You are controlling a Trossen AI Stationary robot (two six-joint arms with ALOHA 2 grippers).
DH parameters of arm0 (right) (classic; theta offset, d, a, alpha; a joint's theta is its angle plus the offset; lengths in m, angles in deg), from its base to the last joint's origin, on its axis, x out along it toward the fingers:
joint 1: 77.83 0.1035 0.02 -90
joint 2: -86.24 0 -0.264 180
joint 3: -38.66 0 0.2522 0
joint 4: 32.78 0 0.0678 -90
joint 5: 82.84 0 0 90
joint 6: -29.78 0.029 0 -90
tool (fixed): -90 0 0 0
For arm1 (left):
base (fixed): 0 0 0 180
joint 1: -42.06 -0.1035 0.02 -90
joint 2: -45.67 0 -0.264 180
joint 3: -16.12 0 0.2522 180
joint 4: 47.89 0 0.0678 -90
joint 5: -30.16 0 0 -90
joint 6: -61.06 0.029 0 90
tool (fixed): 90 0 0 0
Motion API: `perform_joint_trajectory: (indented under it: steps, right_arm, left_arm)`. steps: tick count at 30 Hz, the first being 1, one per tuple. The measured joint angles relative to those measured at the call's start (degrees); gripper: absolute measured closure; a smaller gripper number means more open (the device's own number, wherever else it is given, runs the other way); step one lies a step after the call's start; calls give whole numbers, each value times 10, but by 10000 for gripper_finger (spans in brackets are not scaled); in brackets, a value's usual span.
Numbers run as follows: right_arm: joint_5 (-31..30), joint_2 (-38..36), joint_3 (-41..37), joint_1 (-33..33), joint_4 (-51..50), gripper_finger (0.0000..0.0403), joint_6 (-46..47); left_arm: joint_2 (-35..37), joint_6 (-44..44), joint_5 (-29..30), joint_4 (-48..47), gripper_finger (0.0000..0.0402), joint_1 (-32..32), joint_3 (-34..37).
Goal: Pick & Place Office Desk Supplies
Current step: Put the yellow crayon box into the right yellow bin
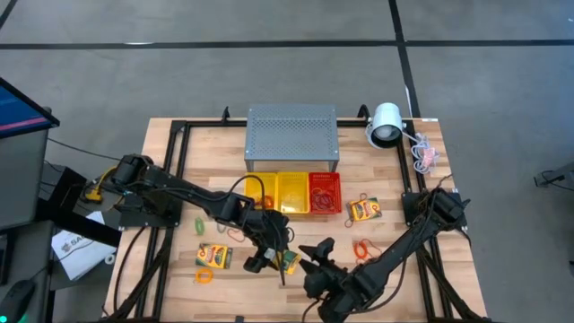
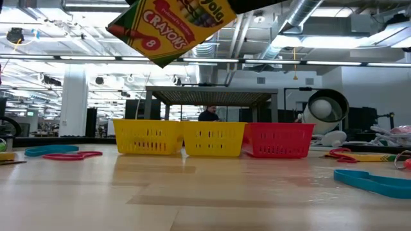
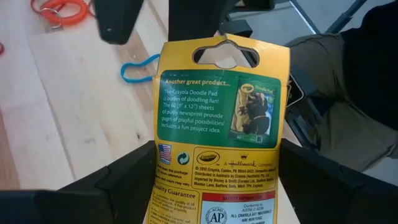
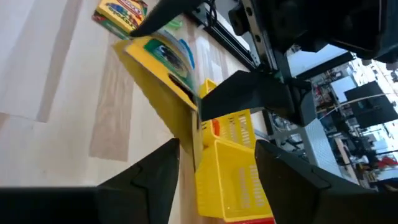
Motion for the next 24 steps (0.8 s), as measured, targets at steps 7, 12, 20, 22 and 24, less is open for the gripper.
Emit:
perform_joint_trajectory:
  steps: [7, 12, 20, 22, 24]
  right_arm:
    - [0, 0, 0, 0, 42, 238, -44]
    - [1, 0, 0, -2, 61, 291, -67]
    - [46, 0, 0, -14, 70, 384, -68]
    - [52, 0, 0, -17, 71, 398, -68]
    - [58, 0, 0, -20, 71, 397, -67]
  left_arm:
    - [0, -4, -2, -4, 101, 0, 0]
    - [0, -7, -2, -4, 101, 0, 1]
    - [0, -7, -2, -4, 101, 0, 1]
    - [0, -7, -2, -5, 101, 0, 1]
    - [0, -7, -3, -6, 101, 0, 2]
